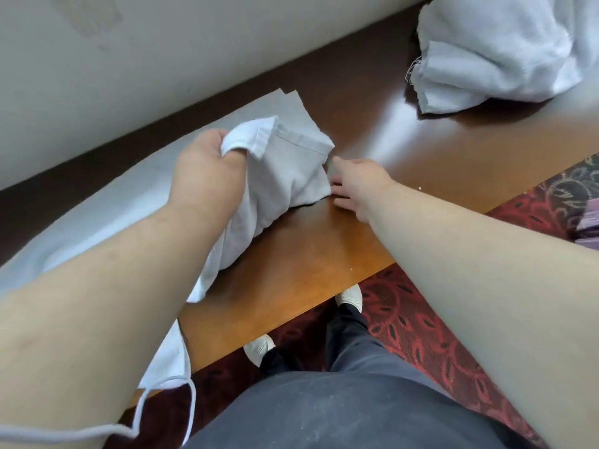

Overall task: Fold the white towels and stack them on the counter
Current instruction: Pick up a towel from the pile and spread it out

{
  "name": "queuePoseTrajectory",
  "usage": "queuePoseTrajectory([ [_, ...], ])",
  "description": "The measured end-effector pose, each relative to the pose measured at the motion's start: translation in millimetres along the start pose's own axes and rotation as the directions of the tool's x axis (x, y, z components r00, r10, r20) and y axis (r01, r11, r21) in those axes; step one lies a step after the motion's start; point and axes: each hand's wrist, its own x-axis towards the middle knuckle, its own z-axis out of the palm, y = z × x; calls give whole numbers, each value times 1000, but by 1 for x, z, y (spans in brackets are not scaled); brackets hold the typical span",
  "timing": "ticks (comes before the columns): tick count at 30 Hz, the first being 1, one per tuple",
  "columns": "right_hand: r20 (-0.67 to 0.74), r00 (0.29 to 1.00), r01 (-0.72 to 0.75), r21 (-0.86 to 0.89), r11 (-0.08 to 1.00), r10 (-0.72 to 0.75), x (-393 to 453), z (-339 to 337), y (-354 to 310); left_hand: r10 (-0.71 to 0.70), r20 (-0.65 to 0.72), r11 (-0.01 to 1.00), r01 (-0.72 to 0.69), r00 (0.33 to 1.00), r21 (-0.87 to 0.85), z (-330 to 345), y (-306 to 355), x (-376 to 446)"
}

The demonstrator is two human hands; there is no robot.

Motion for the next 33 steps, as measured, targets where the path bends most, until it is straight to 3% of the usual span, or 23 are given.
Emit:
queuePoseTrajectory([
  [2,176,982,-69,31,997,63,-5,11,0,-2,-5,1000,2,1000,-14,-3,4,1],
  [3,187,981,-53,-35,998,59,-5,17,1,-9,-4,1000,9,1000,-14,-4,6,-1],
  [5,94,995,54,-324,945,-24,-3,26,2,-11,-2,1000,11,1000,-13,-6,8,-5],
  [7,46,988,142,-623,769,-145,2,31,2,6,-5,1000,-6,1000,-23,-7,10,-6],
  [9,32,979,161,-717,678,-199,2,36,0,22,-27,999,-23,999,-30,-9,11,-6],
  [13,-47,980,145,-491,859,-192,6,45,-4,56,-40,998,-57,998,-41,-10,17,-5],
  [18,-9,1000,11,-266,964,-14,4,34,-8,66,-72,996,-70,995,-55,-7,34,-4],
  [22,-3,995,98,-224,970,-101,-14,-1,-9,141,-123,987,-149,982,-59,-14,62,7],
  [26,19,998,60,55,997,-61,-36,-38,0,182,-178,977,-198,967,-78,-22,94,20],
  [29,30,997,68,103,992,-72,-54,-62,12,265,-201,960,-278,943,-38,-22,108,19],
  [33,13,996,83,155,984,-86,-72,-82,32,478,-95,878,-471,873,82,-3,115,-3],
])
